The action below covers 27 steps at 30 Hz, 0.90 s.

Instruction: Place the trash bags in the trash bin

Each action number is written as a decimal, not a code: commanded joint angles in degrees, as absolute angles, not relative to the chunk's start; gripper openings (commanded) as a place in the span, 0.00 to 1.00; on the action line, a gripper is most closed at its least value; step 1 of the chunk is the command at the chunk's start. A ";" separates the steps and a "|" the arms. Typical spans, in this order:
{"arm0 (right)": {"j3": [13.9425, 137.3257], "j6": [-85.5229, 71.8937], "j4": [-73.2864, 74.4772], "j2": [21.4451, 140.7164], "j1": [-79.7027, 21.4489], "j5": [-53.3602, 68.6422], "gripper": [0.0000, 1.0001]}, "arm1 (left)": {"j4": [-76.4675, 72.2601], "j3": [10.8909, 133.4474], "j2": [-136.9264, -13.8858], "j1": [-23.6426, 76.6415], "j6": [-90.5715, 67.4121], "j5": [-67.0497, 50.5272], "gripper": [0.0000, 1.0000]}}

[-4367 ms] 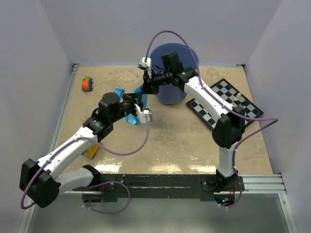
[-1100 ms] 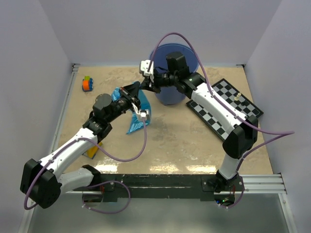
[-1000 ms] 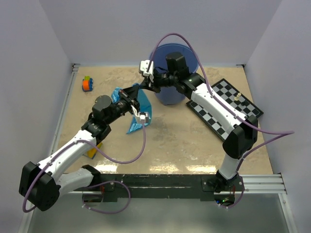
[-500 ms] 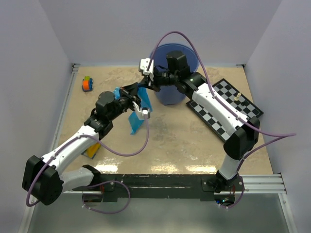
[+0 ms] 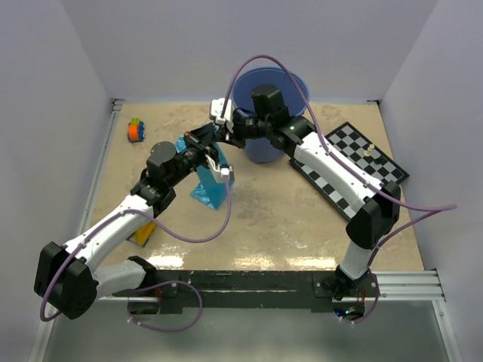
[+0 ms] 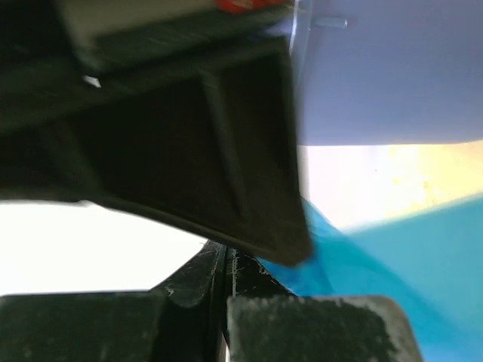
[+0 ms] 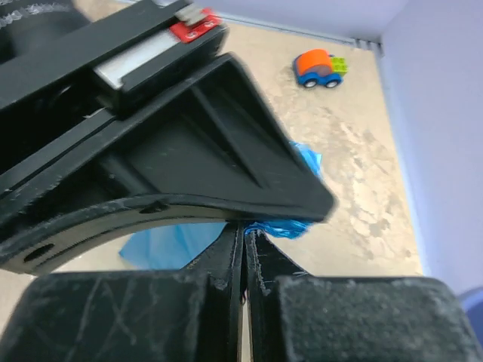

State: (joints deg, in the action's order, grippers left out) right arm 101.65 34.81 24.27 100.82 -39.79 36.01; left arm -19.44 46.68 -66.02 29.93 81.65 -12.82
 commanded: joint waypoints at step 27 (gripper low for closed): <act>98.09 37.53 19.77 98.79 -40.34 26.27 0.00 | -12.29 50.97 -61.96 30.94 83.85 -19.08 0.00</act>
State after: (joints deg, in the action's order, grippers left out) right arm 101.49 36.21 21.06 99.74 -39.59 28.18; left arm -7.01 49.06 -62.74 30.52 84.42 -15.57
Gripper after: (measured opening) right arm 0.006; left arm 0.009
